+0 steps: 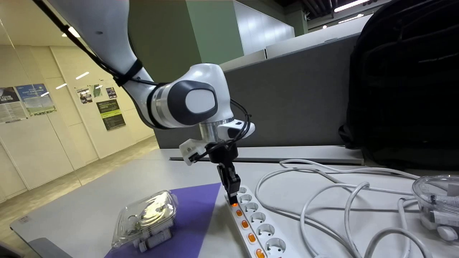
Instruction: Turn on the second switch from the left side of the adapter
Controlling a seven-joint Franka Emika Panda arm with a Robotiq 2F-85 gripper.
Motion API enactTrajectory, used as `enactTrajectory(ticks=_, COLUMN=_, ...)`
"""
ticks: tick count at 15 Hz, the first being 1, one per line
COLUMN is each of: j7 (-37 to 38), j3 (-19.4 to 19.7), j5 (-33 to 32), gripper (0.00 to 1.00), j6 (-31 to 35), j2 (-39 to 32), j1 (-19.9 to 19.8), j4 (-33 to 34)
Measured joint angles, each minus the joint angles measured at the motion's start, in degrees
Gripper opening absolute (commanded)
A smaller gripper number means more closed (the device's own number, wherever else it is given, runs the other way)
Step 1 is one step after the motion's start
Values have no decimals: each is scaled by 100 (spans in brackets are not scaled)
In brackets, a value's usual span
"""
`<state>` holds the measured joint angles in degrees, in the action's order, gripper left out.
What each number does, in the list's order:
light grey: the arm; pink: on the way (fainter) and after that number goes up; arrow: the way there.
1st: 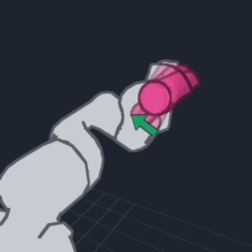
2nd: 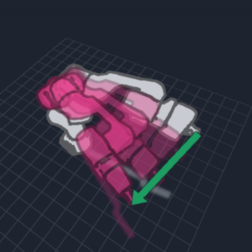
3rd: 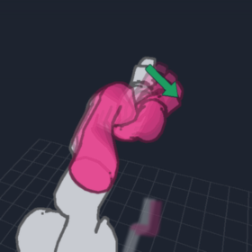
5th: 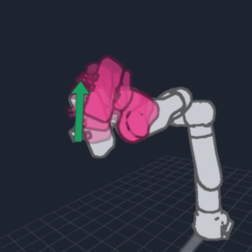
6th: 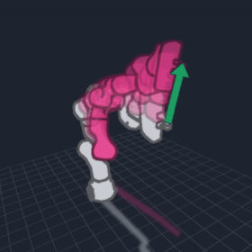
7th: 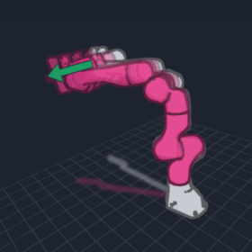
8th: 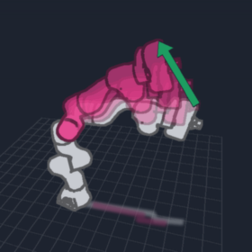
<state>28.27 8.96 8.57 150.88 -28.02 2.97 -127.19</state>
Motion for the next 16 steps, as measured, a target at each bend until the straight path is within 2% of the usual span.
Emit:
enactTrajectory(ticks=3, j7=925, j3=413, j5=-599, gripper=0, j6=-557, j2=-231, j1=520, j4=409)
enactTrajectory(ticks=7, j7=2153, j3=819, j5=-1576, gripper=0, j6=-842, j2=-442, j1=1181, j4=653)
enactTrajectory(ticks=10, j7=2403, j3=831, j5=-1939, gripper=0, j6=-942, j2=-481, j1=1291, j4=703)
enactTrajectory(ticks=16, j7=2333, j3=553, j5=-1992, gripper=0, j6=-836, j2=-136, j1=1244, j4=385)
